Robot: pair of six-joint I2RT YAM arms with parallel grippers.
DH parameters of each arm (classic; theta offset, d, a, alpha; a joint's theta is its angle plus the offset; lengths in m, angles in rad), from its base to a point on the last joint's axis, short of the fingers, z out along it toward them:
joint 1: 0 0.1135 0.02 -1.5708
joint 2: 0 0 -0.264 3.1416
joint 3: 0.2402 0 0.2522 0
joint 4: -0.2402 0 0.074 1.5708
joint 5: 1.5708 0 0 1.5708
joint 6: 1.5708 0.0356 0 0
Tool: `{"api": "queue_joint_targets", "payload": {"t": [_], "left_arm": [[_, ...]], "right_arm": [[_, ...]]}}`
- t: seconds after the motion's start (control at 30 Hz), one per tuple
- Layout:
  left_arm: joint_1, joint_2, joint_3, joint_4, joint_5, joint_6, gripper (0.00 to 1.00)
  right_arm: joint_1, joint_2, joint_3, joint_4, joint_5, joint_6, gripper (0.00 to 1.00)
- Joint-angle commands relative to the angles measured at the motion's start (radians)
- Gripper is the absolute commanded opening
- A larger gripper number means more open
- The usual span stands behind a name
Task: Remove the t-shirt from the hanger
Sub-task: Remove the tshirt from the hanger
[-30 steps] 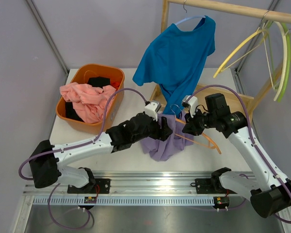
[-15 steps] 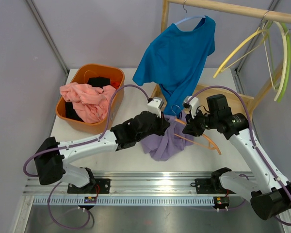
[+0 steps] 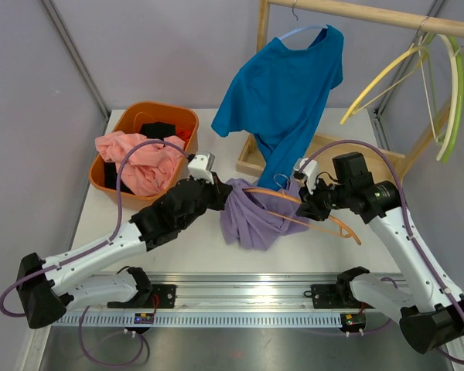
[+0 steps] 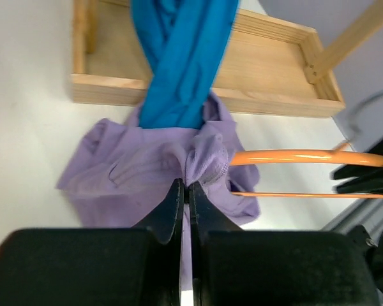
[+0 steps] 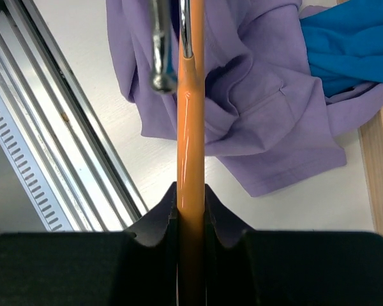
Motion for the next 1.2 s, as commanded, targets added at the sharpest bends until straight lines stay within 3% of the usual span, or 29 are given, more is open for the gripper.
{"api": "queue_joint_targets", "payload": {"t": [0.0, 0.3, 0.67, 0.73, 0.77, 0.8, 0.9, 1.0, 1.17], "left_arm": [[0.056, -0.057, -0.062, -0.039, -0.032, 0.021, 0.0], [0.155, -0.087, -0.175, -0.085, 0.033, -0.004, 0.0], [0.186, -0.073, -0.157, -0.067, 0.123, 0.047, 0.0], [0.185, -0.097, -0.158, -0.047, 0.238, 0.085, 0.12], [0.184, -0.113, -0.161, -0.041, 0.281, 0.132, 0.42], [0.186, -0.161, -0.163, -0.041, 0.318, 0.156, 0.56], [0.186, -0.29, -0.158, -0.097, 0.431, 0.252, 0.77], [0.184, -0.392, -0.132, -0.192, 0.479, 0.363, 0.91], [0.186, -0.501, -0.08, -0.34, 0.625, 0.625, 0.98]], "right_arm": [[-0.01, -0.054, 0.081, -0.018, -0.018, -0.062, 0.0], [-0.024, -0.103, 0.264, -0.122, 0.016, -0.133, 0.0], [-0.029, -0.118, 0.266, -0.184, -0.051, -0.197, 0.0], [-0.029, -0.124, 0.232, -0.16, -0.023, -0.197, 0.0], [-0.029, -0.124, 0.217, -0.153, -0.006, -0.197, 0.0], [-0.029, -0.118, 0.213, -0.15, -0.003, -0.199, 0.0], [-0.027, -0.098, 0.209, -0.15, -0.012, -0.207, 0.0], [-0.027, -0.077, 0.21, -0.158, -0.049, -0.22, 0.0], [-0.027, -0.006, 0.256, -0.251, -0.203, -0.341, 0.0]]}}
